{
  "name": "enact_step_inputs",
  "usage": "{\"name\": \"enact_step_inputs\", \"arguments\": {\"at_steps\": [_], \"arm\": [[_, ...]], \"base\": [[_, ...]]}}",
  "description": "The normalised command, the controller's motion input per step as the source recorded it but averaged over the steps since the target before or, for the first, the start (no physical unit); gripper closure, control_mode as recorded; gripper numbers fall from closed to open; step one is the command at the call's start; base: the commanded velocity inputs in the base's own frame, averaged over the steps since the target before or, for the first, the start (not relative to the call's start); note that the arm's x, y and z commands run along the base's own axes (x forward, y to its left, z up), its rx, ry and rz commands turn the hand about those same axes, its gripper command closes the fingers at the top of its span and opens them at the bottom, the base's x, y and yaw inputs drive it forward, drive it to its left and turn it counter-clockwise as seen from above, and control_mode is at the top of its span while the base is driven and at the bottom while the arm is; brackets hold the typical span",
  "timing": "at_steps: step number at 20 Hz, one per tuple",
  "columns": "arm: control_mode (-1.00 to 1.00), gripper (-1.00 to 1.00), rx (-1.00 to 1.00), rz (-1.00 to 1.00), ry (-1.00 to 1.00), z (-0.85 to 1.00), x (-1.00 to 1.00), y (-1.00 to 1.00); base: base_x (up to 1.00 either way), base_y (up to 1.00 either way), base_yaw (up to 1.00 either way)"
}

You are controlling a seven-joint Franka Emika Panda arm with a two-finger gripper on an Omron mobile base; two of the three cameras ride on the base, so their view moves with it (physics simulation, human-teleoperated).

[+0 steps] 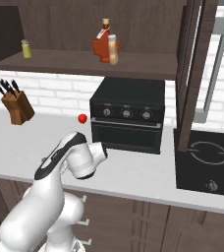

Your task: Put the shaker and condiment bottle from the counter next to their counterparts in the cabinet.

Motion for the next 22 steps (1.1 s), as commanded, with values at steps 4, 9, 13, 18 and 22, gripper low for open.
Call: {"name": "enact_step_inputs", "arguments": {"at_steps": [4, 9, 13, 18, 22], "arm": [[-1.00, -1.00, -0.05, -0.11, 0.00, 0.00, -0.48, 0.00], [-1.00, -1.00, -0.08, -0.17, 0.00, 0.00, -0.11, 0.00], [-1.00, -1.00, -0.08, -0.17, 0.00, 0.00, 0.00, 0.04], [-1.00, -1.00, -0.07, -0.11, -0.01, 0.00, 0.00, 0.15], [-1.00, -1.00, -0.07, -0.03, -0.03, -0.10, 0.00, 0.27]], "base": [[0.00, 0.00, 0.00], [0.00, 0.00, 0.00], [0.00, 0.00, 0.00], [0.00, 0.00, 0.00], [0.00, 0.00, 0.00]]}}
